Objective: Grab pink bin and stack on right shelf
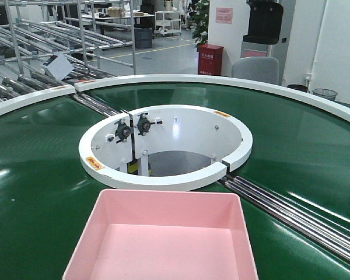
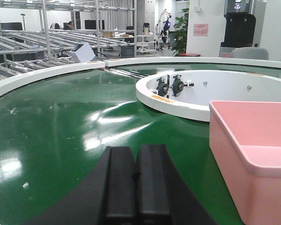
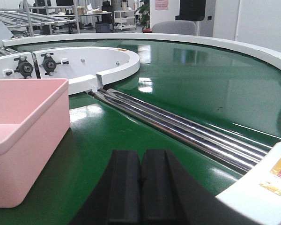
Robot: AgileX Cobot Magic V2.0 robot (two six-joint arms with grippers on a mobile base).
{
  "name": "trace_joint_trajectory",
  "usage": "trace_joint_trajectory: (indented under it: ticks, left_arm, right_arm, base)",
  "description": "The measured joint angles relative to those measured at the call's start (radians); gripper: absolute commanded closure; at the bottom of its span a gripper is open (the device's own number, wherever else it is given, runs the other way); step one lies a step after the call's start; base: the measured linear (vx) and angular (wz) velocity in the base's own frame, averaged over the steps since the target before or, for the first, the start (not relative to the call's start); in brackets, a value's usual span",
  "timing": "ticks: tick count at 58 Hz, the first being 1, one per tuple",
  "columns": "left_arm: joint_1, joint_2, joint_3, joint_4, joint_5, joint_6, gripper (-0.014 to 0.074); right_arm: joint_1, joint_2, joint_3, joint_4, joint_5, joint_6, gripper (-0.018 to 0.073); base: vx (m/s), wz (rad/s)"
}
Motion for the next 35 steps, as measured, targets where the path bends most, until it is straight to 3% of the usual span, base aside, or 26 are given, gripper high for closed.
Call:
trace_joint_trajectory:
  ticks: [35]
  left_arm:
    - [0.0,0.0,0.0,0.0,0.0,0.0,0.0604]
  right_arm:
    - [0.0,0.0,0.0,0.0,0.0,0.0,0.0568]
  base:
    - [0.0,0.0]
